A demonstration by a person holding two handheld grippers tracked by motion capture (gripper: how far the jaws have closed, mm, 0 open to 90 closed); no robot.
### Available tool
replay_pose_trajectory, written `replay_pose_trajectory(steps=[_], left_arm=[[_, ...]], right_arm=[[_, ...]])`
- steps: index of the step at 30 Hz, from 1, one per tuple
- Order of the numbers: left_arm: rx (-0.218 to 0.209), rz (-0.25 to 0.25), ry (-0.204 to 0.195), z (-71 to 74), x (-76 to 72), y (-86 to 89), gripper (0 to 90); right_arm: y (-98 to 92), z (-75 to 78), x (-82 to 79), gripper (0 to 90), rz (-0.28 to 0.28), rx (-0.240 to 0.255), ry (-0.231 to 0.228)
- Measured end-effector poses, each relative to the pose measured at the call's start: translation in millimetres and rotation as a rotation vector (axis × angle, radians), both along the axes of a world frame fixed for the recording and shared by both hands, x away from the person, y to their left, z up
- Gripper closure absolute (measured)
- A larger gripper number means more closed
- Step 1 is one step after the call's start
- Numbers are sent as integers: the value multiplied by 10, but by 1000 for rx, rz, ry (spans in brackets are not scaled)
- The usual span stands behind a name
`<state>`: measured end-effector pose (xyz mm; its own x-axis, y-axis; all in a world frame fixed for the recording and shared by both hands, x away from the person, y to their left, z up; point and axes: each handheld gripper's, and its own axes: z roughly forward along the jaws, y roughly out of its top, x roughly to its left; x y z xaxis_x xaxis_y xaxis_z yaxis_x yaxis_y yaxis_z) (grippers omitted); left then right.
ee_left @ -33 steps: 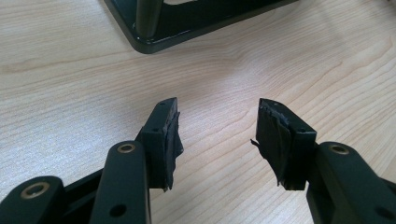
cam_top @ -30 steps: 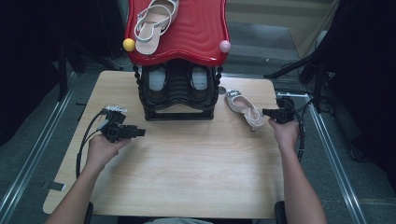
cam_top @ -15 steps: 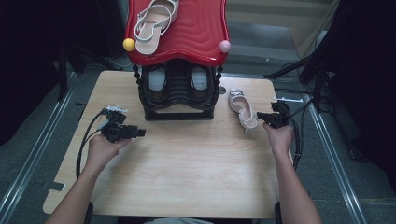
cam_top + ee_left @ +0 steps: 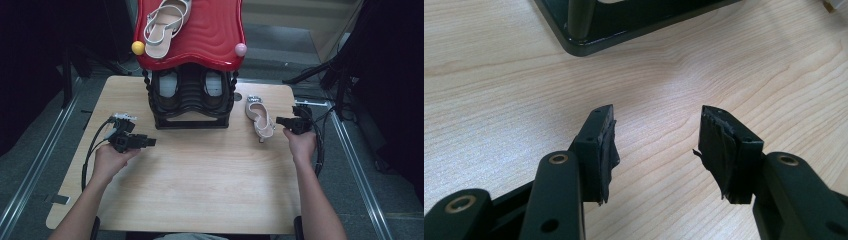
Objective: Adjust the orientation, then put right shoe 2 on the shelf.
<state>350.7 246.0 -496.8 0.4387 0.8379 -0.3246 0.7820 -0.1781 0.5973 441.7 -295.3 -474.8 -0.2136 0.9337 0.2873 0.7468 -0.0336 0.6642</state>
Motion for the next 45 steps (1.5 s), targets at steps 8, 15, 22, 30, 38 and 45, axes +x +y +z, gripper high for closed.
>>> replay_pose_trajectory(steps=[8,15,22,30,38,45], left_arm=[[0,0,4,-4,3,0,490],[-2,4,3,-5,2,6,489],[6,-1,6,-11,2,-6,488],[3,0,5,-7,-1,-1,488],[4,-1,5,-12,0,-9,487],[9,-3,5,-10,-8,-2,487]], right_arm=[[114,224,80,854,31,-2,-15],[284,272,179,850,61,-13,-6],[405,269,249,848,76,-9,-5],[584,259,343,842,108,-28,34],[656,177,402,838,114,-33,48],[711,102,434,827,116,-34,64]])
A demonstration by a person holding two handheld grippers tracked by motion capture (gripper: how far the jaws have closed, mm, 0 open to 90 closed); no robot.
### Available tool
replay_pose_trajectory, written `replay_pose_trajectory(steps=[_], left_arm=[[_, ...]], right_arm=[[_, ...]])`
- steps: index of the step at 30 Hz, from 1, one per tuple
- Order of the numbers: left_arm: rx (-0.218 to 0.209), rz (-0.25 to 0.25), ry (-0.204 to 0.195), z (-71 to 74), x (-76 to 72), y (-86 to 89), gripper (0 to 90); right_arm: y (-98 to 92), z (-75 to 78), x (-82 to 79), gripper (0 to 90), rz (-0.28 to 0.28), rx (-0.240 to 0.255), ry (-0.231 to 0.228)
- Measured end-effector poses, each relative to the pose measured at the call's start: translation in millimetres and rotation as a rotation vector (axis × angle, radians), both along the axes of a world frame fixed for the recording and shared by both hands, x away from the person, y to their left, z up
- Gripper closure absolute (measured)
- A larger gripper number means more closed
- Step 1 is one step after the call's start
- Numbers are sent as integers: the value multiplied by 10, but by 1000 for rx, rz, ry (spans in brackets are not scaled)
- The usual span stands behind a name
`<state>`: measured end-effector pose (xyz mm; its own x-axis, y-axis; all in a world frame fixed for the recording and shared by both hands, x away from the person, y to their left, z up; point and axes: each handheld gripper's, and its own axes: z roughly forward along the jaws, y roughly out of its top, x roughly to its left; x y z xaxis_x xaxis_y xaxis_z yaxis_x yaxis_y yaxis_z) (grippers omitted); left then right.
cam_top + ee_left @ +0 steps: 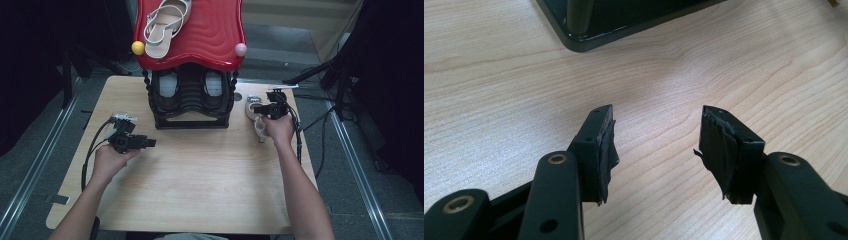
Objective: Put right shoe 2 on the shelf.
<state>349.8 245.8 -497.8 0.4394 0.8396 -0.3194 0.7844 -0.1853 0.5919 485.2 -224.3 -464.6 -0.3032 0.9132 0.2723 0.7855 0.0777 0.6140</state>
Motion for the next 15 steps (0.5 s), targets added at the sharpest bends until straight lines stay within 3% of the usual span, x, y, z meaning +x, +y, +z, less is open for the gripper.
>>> replay_pose_trajectory(steps=[15], left_arm=[[0,0,4,-5,0,2,486]], right_arm=[[101,-99,36,801,-8,-27,17]])
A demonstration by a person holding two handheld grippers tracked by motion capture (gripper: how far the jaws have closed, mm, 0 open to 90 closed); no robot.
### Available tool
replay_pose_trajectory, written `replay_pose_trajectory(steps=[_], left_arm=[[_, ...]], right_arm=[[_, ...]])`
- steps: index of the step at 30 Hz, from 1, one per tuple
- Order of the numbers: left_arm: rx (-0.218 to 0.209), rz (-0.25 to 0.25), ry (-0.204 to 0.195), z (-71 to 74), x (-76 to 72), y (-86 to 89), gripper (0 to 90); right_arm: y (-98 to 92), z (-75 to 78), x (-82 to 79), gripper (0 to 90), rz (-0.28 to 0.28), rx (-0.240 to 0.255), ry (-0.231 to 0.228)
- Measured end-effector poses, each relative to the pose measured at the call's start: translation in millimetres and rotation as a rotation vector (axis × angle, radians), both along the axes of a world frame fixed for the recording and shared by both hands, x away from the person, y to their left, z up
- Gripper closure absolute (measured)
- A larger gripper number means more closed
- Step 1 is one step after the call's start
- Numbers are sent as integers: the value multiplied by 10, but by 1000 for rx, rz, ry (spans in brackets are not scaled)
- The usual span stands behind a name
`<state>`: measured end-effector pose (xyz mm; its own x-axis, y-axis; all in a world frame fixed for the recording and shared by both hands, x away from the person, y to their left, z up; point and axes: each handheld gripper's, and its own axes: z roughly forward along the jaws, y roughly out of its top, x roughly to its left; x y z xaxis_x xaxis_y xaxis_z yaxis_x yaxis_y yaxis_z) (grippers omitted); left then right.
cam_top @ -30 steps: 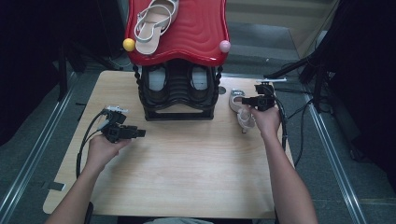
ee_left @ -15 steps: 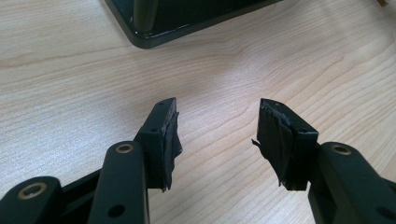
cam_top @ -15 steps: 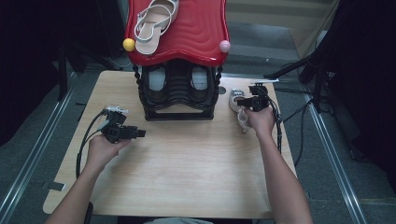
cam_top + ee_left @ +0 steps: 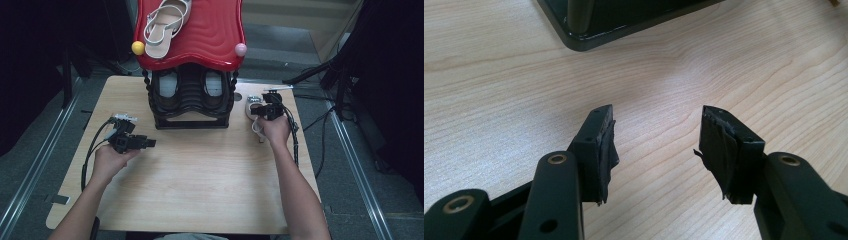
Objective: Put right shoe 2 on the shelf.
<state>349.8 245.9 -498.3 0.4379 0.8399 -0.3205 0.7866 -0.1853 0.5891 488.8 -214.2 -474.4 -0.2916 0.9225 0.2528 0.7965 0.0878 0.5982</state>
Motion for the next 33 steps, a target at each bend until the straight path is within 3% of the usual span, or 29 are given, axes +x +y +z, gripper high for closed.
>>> replay_pose_trajectory(steps=[6,15,26,33], left_arm=[[3,-4,-1,2,-3,-1,486],[1,0,-2,-5,-3,-4,487],[1,3,0,-11,-3,4,487],[1,4,0,-18,1,-3,488]], right_arm=[[8,-120,28,803,-2,-51,28],[31,-120,50,843,13,-73,20],[-47,-118,84,888,1,-6,56],[-131,-25,67,890,-24,37,32]])
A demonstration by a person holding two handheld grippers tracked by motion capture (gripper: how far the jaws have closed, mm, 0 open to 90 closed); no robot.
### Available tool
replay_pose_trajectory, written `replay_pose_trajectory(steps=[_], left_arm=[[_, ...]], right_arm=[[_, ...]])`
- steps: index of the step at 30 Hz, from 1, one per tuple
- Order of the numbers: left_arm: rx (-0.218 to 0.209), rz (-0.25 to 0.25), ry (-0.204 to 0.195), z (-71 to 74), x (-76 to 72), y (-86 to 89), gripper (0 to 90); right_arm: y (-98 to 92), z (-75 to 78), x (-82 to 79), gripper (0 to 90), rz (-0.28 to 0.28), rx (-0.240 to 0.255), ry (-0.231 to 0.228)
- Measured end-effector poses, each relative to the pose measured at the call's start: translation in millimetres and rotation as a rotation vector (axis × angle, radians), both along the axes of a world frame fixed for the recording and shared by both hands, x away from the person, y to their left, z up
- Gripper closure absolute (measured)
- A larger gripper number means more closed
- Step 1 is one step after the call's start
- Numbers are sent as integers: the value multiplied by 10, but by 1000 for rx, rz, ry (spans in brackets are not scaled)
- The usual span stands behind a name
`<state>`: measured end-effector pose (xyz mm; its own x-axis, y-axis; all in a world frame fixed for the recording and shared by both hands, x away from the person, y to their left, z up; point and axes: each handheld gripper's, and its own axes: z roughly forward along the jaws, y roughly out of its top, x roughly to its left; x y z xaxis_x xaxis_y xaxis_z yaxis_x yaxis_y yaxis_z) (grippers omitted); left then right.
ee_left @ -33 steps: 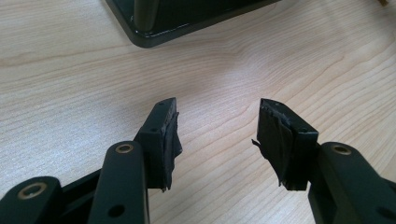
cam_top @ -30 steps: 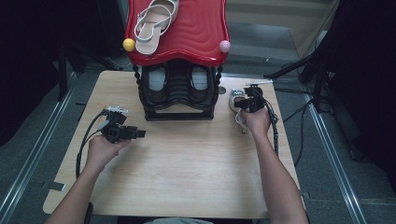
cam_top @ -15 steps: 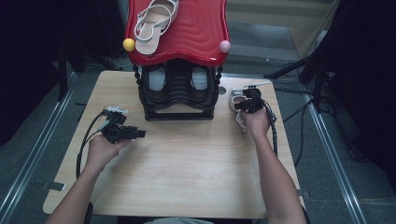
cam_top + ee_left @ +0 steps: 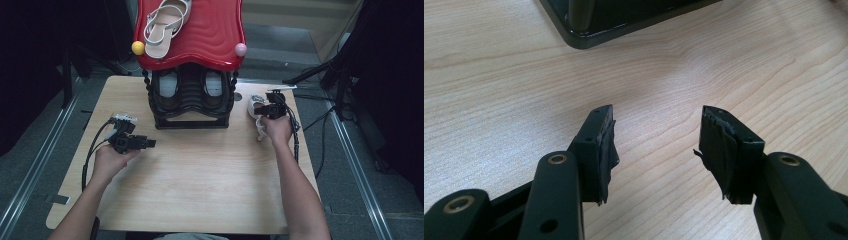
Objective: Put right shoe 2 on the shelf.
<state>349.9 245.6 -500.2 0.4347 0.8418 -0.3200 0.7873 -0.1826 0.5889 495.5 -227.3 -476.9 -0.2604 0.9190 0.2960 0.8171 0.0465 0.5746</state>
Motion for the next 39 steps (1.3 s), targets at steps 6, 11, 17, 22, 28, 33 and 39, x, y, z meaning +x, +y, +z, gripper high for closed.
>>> replay_pose_trajectory(steps=[6,11,17,22,28,33,39], left_arm=[[2,0,0,-3,1,-7,488],[3,-5,2,-5,2,-9,488],[-4,2,4,-9,6,-3,487],[-3,1,3,-4,4,1,487],[-2,1,4,-2,1,11,487],[-1,0,5,-5,2,11,487],[-2,2,5,-5,1,7,487]], right_arm=[[-63,107,-35,890,-4,48,-22],[-65,152,-52,889,1,59,-27],[-98,185,-38,889,-3,72,-24],[-83,336,-24,890,6,84,-47],[-48,531,-32,889,25,86,-66],[-44,702,-45,889,29,114,-87],[-31,940,-62,889,37,127,-113]])
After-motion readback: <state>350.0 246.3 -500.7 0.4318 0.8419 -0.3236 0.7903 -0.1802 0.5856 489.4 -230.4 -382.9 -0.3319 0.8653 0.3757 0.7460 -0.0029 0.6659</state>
